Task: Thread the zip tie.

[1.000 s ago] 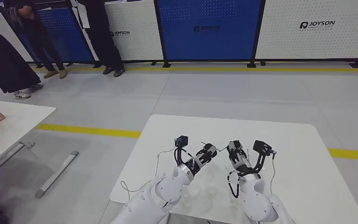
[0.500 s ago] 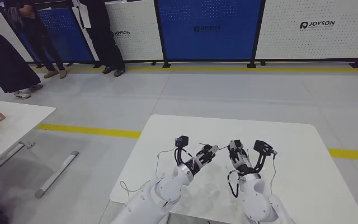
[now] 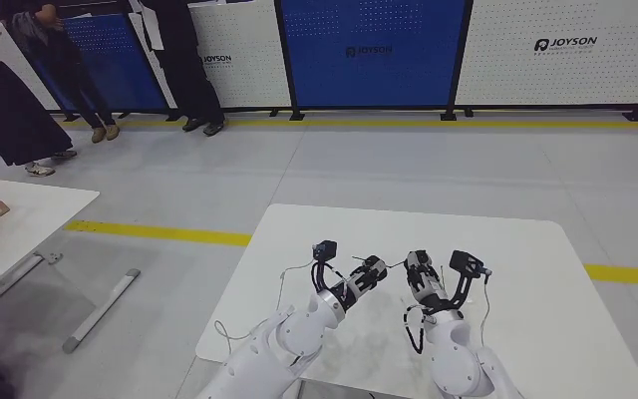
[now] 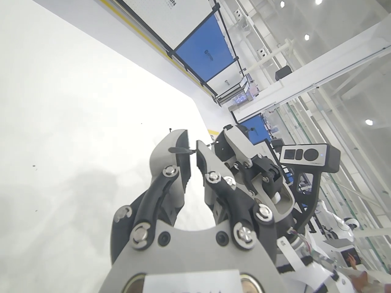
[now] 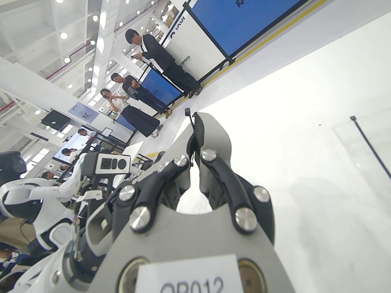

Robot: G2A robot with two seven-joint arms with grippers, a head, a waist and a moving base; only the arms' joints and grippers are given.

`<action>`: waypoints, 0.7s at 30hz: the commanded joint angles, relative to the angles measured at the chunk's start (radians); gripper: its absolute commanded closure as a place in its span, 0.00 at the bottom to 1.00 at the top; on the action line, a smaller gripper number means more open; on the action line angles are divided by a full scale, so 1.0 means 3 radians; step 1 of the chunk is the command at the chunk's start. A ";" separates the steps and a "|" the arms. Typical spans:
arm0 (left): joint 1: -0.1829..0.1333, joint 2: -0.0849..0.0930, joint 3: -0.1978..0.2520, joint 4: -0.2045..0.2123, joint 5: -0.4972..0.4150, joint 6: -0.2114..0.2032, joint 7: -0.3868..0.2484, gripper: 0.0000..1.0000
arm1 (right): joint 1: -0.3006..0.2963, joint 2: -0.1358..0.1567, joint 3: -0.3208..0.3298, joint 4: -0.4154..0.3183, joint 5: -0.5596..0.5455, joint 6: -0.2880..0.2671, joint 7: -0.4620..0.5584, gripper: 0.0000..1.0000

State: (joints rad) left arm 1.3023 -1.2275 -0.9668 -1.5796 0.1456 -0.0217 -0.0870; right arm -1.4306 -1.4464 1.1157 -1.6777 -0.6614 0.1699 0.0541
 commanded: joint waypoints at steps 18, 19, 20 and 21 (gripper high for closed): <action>0.0008 -0.0022 -0.0015 -0.0014 -0.0009 -0.0122 -0.0023 1.00 | 0.0025 -0.0007 0.0005 0.0019 0.0076 -0.0044 0.0092 1.00; 0.0010 -0.0023 -0.0017 -0.0014 -0.0010 -0.0128 -0.0022 1.00 | 0.0024 -0.0009 0.0004 0.0020 0.0102 -0.0065 0.0096 1.00; 0.0013 -0.0024 -0.0018 -0.0016 -0.0015 -0.0136 -0.0025 1.00 | 0.0028 -0.0008 0.0009 0.0031 0.0120 -0.0081 0.0111 1.00; 0.0016 -0.0025 -0.0021 -0.0017 -0.0021 -0.0144 -0.0026 1.00 | 0.0031 -0.0007 0.0012 0.0034 0.0114 -0.0081 0.0117 1.00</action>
State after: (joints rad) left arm 1.3063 -1.2347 -0.9725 -1.5844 0.1408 -0.0629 -0.0940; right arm -1.4222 -1.4488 1.1182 -1.6689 -0.6270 0.1463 0.0872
